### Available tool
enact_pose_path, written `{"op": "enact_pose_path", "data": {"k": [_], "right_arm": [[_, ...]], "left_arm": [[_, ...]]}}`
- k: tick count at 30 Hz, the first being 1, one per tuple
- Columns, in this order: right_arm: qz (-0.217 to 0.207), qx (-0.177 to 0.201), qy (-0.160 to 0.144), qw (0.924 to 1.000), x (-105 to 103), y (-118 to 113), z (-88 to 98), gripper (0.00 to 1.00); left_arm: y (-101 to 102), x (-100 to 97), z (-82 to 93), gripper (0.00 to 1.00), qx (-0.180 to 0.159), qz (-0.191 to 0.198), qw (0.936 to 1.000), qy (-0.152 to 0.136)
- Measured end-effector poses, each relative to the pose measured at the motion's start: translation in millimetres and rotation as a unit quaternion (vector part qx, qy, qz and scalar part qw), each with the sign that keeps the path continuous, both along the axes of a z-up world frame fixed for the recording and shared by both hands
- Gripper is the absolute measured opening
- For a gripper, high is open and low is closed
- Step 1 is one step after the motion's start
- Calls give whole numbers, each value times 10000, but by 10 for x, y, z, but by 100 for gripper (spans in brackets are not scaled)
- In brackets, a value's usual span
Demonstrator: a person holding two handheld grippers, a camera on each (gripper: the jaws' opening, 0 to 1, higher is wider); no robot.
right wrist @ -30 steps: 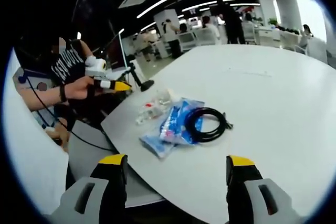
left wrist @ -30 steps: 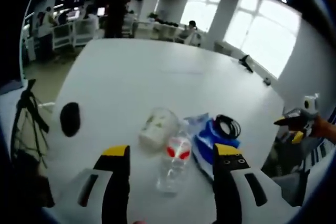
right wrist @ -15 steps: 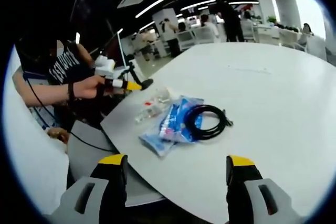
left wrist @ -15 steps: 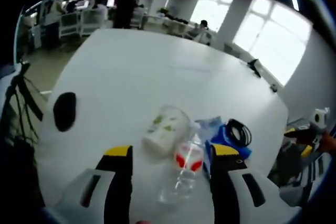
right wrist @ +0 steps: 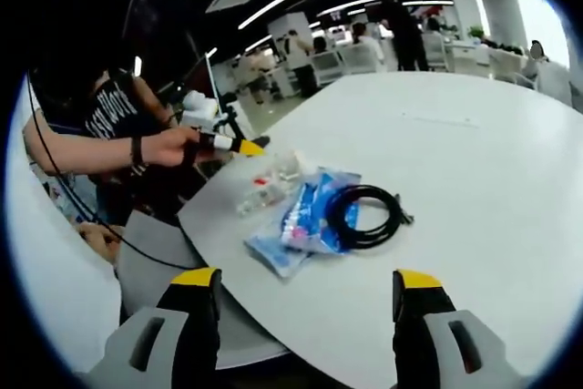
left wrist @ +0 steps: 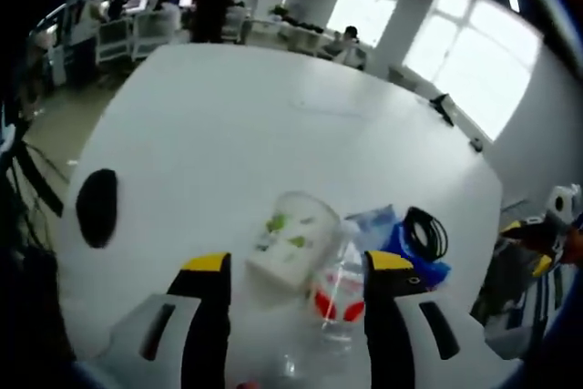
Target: Arrange the tabletop items into an orderly group along one side of the table until the central work area is clear of visible clutter.
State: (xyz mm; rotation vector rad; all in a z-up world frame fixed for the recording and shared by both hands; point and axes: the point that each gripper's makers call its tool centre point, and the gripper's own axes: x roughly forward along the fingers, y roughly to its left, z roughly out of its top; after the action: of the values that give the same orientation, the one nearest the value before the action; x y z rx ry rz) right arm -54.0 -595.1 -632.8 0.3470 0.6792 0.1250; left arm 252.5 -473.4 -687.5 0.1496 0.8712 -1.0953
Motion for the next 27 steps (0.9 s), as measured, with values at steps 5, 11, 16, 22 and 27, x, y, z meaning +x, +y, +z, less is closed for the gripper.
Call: {"op": "enact_pose_path", "data": {"k": [5,11,16,22,27], "right_arm": [[1,8,27,10000,-3,-8,-6,78],[-37,34,85,10000,-60,-21,-29,78],[-50,67,177,9998,-126,-6,-64,79],[-52,88,254,9996,-162,-10,-98,79],[-84,89,254,9996,-146,-41,-74,79]], "left_arm": [[-28,15,-88,55,153,-133,9998,9],[-36,36,-226,53,339,-250,9991,60],[-66,-14,-190,50,337,-214,9992,88],[-161,-66,-173,49,338,-277,9990,123],[-212,-99,-231,49,452,-431,9980,132]]}}
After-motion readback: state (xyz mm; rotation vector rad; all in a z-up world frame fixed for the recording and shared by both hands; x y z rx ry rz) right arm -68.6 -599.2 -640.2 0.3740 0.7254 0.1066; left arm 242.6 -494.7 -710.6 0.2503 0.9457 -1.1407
